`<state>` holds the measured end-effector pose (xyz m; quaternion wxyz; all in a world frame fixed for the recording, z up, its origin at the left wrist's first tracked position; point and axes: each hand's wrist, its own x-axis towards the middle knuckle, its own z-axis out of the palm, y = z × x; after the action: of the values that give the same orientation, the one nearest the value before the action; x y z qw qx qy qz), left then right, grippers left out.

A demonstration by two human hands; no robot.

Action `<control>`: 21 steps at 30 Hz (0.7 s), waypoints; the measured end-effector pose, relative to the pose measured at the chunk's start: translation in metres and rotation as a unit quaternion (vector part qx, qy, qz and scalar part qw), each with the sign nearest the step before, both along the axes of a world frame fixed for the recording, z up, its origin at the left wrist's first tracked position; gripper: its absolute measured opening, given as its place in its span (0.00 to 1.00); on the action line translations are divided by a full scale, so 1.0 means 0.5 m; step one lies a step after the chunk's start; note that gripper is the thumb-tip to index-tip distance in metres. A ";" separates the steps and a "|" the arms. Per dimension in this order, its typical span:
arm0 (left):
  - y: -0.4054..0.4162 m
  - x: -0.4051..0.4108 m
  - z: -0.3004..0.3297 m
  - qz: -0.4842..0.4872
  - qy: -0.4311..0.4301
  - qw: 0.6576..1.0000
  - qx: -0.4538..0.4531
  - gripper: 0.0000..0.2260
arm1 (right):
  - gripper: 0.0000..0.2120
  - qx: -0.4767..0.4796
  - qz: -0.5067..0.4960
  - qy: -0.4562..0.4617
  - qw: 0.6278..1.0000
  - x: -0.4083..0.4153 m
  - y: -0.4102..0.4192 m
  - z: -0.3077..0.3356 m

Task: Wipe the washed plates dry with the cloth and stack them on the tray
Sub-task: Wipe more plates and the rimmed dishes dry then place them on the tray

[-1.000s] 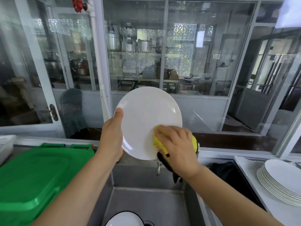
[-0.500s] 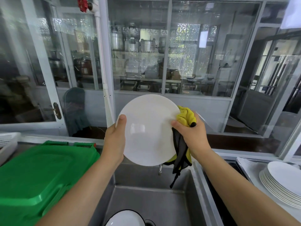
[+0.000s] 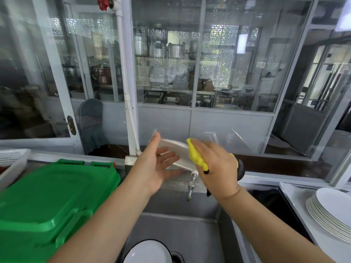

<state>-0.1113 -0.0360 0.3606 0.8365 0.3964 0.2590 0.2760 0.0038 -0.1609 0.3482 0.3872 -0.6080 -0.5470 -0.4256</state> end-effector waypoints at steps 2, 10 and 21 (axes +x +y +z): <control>-0.008 0.002 0.013 0.021 -0.012 1.000 0.009 0.21 | 0.12 0.007 0.007 -0.071 0.997 -0.019 0.005 -0.022; -0.006 -0.004 -0.015 0.082 -0.049 0.995 -0.016 0.10 | 0.13 -0.006 0.068 -0.112 0.991 -0.039 0.009 -0.091; -0.005 -0.024 -0.014 0.101 -0.077 0.984 0.122 0.08 | 0.29 -0.018 0.012 0.266 0.964 -0.010 0.038 0.021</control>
<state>-0.1232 -0.0385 0.3538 0.7671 0.4451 0.1964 0.4181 -0.0012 -0.1421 0.3586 0.5127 -0.6998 -0.4391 -0.2338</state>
